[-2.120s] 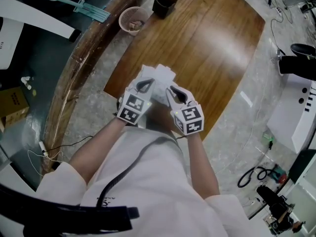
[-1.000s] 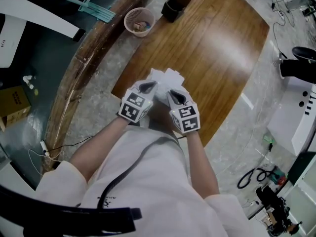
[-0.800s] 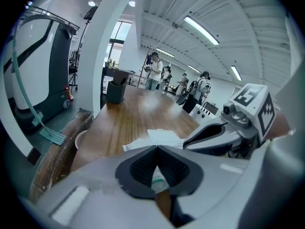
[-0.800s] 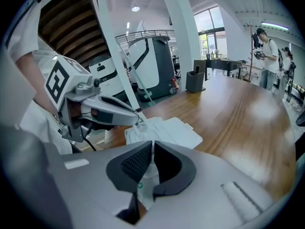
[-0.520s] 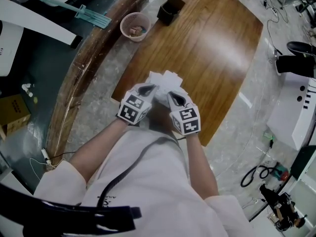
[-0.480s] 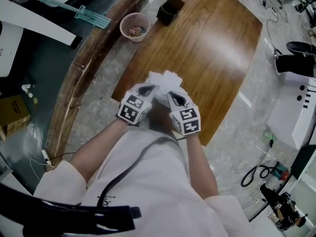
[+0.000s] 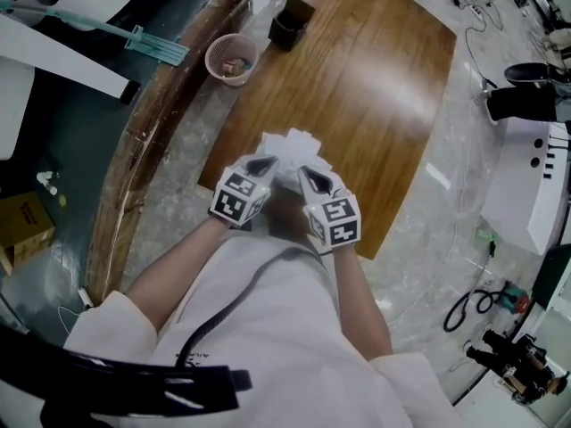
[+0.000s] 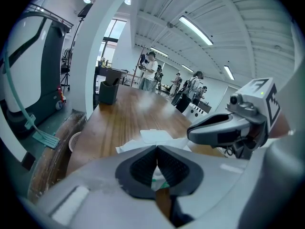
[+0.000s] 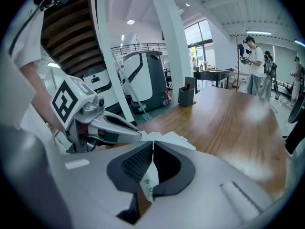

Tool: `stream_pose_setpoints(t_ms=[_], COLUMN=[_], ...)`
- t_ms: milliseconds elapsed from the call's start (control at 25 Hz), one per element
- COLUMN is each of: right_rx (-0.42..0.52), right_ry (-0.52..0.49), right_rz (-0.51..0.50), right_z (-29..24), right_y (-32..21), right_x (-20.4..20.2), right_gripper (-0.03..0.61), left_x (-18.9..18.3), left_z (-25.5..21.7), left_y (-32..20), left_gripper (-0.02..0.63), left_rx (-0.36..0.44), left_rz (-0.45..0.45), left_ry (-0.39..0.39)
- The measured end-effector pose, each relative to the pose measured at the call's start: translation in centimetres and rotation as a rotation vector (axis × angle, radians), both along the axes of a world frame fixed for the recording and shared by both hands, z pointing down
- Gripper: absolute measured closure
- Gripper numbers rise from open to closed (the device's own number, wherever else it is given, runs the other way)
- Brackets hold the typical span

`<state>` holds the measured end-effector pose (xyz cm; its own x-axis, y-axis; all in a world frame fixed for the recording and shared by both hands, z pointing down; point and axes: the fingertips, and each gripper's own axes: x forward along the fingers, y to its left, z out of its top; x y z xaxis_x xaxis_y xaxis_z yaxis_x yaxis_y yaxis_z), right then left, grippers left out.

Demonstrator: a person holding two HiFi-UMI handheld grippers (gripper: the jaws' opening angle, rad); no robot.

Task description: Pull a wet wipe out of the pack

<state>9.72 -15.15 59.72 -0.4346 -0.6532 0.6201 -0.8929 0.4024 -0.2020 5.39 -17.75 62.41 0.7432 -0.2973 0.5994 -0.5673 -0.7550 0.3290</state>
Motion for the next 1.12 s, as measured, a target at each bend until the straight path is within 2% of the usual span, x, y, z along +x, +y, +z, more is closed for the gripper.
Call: stream_pose_setpoints(t_ms=[160, 400, 520, 680, 720, 760, 800, 1120], right_rx=[0.024, 0.008, -0.012, -0.034, -0.040, -0.041, -0.041, -0.010], right_ry=[-0.010, 0.023, 0.006, 0.017, 0.032, 0.047, 0.056, 0.009], right_rz=[0.034, 0.070, 0.049, 0.021, 0.019, 0.018, 0.018, 0.029], right_z=[-0.9, 0.0, 0.7, 1.7, 1.9, 2.0, 2.0, 0.3], right_y=[0.1, 0.5, 0.6, 0.0, -0.1, -0.2, -0.3, -0.5], right_x=[0.2, 1.4, 0.8, -0.2, -0.3, -0.3, -0.3, -0.2], right_gripper=[0.569, 0.568, 0.472, 0.457, 0.465, 0.531, 0.561, 0.565], left_x=[0.0, 0.2, 0.3, 0.1, 0.1, 0.0, 0.0, -0.1], left_z=[-0.1, -0.3, -0.4, -0.3, -0.2, -0.2, -0.2, -0.5], left_y=[0.4, 0.3, 0.3, 0.2, 0.2, 0.2, 0.2, -0.1], left_gripper=[0.607, 0.607, 0.607, 0.607, 0.607, 0.607, 0.607, 0.607], left_rx=[0.002, 0.007, 0.009, 0.008, 0.010, 0.010, 0.009, 0.005], left_rz=[0.015, 0.026, 0.027, 0.022, 0.022, 0.022, 0.023, 0.020], left_ry=[-0.004, -0.005, -0.007, -0.014, -0.015, -0.017, -0.018, -0.007])
